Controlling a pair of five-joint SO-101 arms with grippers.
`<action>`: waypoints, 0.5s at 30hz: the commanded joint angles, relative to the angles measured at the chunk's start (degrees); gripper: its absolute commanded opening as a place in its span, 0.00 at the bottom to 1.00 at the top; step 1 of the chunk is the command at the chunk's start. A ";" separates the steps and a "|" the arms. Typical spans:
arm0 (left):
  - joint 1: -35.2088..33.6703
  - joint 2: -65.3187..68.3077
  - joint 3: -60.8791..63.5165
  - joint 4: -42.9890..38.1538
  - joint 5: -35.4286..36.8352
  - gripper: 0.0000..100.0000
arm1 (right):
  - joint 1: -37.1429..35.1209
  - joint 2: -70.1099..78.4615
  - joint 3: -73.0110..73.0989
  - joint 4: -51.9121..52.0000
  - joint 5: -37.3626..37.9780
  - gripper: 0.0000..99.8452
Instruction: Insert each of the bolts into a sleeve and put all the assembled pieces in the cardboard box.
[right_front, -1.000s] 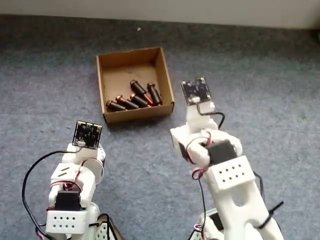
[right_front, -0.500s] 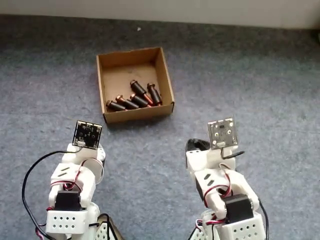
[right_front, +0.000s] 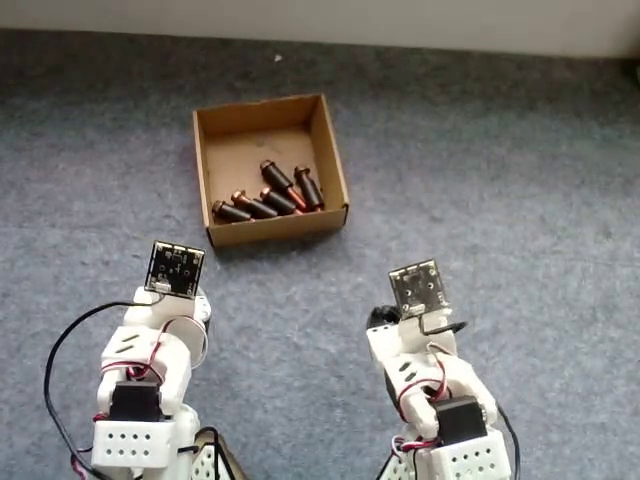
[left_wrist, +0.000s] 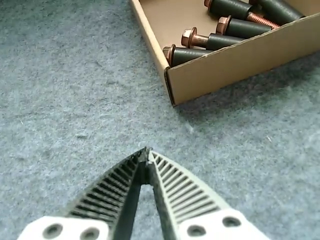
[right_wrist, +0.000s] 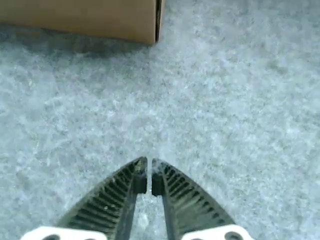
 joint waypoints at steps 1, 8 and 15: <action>0.40 0.22 1.45 0.18 -0.35 0.01 | 0.40 0.13 6.37 0.40 0.70 0.01; 0.40 0.22 1.45 0.18 -0.35 0.01 | 1.71 -0.04 8.84 5.05 0.70 0.01; 0.22 0.22 1.45 0.53 -0.35 0.01 | 1.71 0.04 8.84 13.32 0.62 0.01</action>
